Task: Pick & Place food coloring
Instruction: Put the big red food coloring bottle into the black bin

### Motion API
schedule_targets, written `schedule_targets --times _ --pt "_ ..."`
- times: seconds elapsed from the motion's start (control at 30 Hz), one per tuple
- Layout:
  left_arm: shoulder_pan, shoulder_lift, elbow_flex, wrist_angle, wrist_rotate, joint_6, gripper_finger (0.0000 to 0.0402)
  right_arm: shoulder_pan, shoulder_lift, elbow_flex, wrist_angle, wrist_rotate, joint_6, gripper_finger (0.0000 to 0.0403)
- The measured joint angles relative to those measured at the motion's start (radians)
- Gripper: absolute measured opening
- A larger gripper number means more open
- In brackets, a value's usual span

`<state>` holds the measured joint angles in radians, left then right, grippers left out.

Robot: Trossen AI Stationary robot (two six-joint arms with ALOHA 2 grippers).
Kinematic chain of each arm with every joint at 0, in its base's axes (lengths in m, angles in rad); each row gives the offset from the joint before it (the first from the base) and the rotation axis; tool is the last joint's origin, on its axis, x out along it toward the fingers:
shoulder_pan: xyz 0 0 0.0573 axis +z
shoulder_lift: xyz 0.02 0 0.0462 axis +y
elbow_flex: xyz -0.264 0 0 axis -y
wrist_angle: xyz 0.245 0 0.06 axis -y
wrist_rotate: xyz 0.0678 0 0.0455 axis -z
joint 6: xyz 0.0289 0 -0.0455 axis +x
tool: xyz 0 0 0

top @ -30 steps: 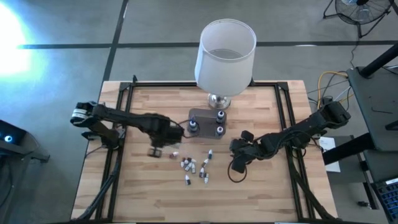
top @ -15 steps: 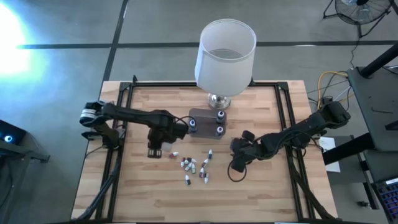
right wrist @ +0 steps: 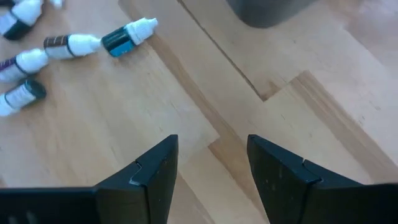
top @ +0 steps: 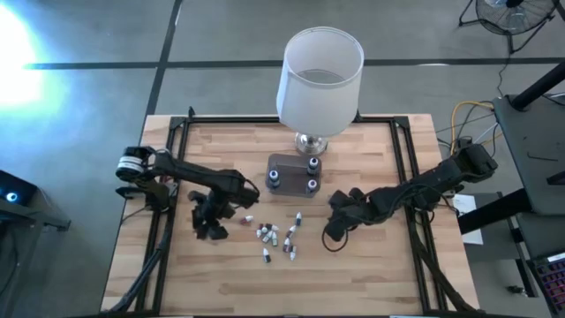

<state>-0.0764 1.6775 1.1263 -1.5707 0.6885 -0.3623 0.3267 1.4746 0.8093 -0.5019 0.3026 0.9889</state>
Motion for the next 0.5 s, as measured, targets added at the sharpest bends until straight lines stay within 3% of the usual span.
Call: schedule_targets --times 0.27,0.5 --pt "-0.079 0.000 -0.134 0.002 0.100 -0.192 0.0084 -0.004 0.000 0.000 -0.001 -0.008 0.101 0.0185" --pt "-0.114 0.000 -0.210 0.010 0.088 -0.333 0.0085 -0.004 0.000 0.000 0.000 -0.005 0.088 0.0185"
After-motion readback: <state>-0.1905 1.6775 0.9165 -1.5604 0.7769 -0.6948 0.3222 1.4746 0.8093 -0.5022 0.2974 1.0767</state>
